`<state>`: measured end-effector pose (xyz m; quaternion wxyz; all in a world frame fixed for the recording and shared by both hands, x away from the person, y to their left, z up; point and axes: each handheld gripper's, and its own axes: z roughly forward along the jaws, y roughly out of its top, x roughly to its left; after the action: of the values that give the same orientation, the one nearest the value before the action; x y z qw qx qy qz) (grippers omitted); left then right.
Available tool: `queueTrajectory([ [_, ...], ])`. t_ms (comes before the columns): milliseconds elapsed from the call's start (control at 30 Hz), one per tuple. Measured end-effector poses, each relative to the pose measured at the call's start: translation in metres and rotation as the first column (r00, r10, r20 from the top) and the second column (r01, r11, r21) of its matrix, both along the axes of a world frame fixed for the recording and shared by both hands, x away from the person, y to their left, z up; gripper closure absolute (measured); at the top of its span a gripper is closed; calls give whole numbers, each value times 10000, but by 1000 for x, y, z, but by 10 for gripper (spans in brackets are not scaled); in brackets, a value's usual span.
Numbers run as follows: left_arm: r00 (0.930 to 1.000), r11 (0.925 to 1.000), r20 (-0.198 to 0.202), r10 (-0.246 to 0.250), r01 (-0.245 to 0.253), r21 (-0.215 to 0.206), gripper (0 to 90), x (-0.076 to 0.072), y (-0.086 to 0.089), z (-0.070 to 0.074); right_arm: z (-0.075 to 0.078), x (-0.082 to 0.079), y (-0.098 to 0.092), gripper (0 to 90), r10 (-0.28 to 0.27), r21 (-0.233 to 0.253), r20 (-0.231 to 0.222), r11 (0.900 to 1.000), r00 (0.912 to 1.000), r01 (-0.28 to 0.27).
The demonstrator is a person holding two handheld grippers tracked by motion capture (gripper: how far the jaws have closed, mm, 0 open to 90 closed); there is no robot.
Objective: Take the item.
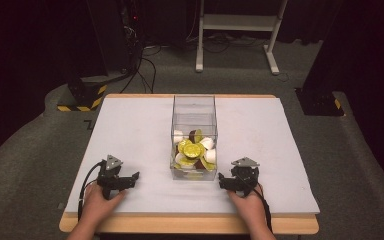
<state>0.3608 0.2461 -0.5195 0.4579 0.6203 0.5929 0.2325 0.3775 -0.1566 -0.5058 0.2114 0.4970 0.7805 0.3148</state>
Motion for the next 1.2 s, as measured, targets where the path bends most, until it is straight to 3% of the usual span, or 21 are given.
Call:
queueTrajectory([
  [833, 10000, 10000, 16, 13, -13, -17, 145, 0, 0, 0, 1, 0, -1, 91, 18, -10, -27, 10000, 10000, -18],
  [900, 10000, 10000, 19, 16, -16, -19, 145, 0, 0, 0, 2, -1, -3, 92, -49, -105, 76, 9999, 10000, 50],
  [1000, 10000, 10000, 35, 40, -40, -49, 145, 0, 0, 0, 7, -4, -9, 91, -209, 178, 248, 9996, 9995, 205],
  [1200, 10000, 10000, 7, 19, -19, 4, 146, 0, 0, 0, 23, -12, -21, 91, -242, 442, 960, 9988, 9951, 200],
])
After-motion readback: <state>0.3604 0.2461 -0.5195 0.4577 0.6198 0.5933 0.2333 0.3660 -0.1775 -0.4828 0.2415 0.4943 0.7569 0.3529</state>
